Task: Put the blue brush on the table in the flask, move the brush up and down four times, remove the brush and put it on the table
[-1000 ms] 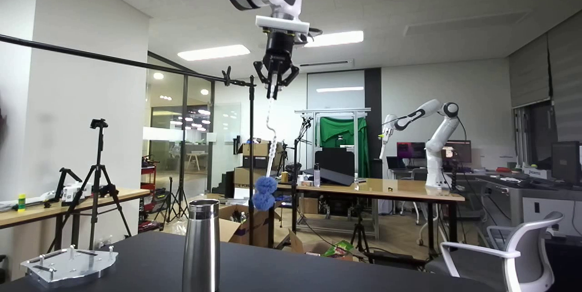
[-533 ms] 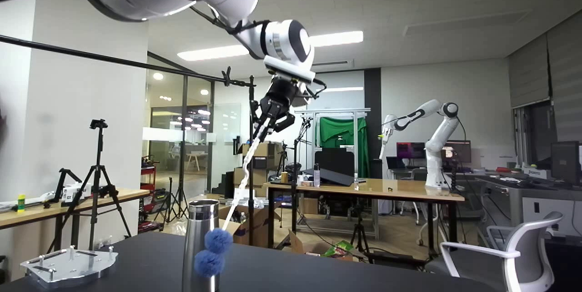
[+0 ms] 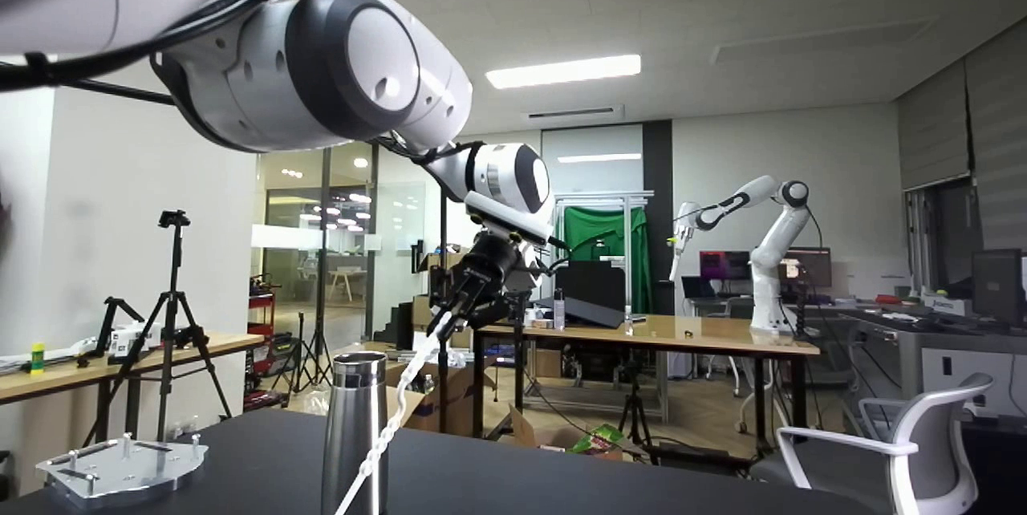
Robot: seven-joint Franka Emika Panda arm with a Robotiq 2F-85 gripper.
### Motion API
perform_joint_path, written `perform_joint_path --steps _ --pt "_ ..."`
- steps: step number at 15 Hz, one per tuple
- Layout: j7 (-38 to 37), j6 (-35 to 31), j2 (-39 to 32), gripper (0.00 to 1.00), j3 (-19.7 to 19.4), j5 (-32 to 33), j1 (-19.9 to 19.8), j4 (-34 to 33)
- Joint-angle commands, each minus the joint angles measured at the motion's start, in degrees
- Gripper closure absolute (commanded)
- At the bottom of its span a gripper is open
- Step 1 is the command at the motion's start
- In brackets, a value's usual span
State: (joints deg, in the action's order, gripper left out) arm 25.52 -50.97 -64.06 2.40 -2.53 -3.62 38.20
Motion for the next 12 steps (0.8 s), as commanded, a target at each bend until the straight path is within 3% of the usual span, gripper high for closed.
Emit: perform_joint_path --steps 1,12 --pt "-2.41 3.76 -5.73 0.96 0.3 1.16 0.32 -7.11" --pt "-6.36 0.76 -14.94 0.96 -0.02 -3.88 -1.36 -9.37"
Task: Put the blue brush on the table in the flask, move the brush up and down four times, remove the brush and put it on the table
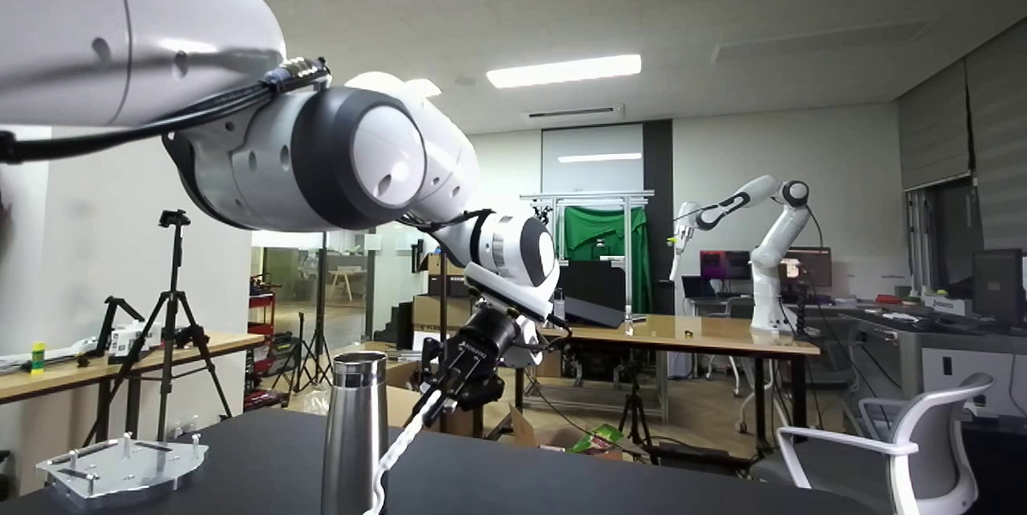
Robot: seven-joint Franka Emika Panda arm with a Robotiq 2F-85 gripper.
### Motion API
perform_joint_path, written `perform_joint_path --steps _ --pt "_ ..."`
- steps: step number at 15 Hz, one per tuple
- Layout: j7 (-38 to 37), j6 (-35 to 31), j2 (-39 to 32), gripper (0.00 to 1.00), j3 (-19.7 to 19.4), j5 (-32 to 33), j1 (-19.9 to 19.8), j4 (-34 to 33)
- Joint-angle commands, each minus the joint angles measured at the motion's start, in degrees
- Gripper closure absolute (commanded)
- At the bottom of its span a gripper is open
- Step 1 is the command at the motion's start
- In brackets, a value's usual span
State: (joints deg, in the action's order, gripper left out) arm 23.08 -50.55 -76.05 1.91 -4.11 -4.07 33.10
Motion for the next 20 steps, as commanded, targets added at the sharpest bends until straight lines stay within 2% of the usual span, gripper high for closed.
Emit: perform_joint_path --steps 1,3,4,5,10,11,12,13,14,15,17,18,20 --pt "-4.73 0.24 -3.3 0.96 0.55 -3.14 -1.08 -4.34" --pt "-5.73 -0.53 -3.89 0.96 0.58 -4.47 -1.31 -4.63" --pt "-6.27 -1.35 -4.12 0.59 0.56 -5.12 -1.39 -4.78" --pt "-6.65 -2.62 -4.33 0.59 0.64 -5.88 -1.52 -4.9" --pt "-5.16 -7.6 1.1 0.26 -0.47 -5.47 -2.12 -7.94" --pt "-5.74 -5.95 -1.02 0.18 0.91 -4.21 -2.6 -14.86" --pt "-5.76 -6.46 0.45 0.12 1.0 -3.95 -2.58 -16.08" --pt "-5.01 -9.04 4.55 0.05 -0.24 -4.89 -2.43 -12.45" --pt "-5.74 -9.06 5.09 0.01 1.3 -4.03 -2.74 -15.33" --pt "-5.76 -11.89 8.17 0.0 1.46 -4.16 -2.81 -12.71" --pt "-6.05 -16.12 10.69 0.0 1.1 -3.39 -2.14 -13.11" --pt "-3.93 -13.67 8.52 0.0 0.53 -4.57 -2.32 -13.09" --pt "-4.14 -15.73 11.62 0.0 1.63 -3.2 -2.41 -11.65"
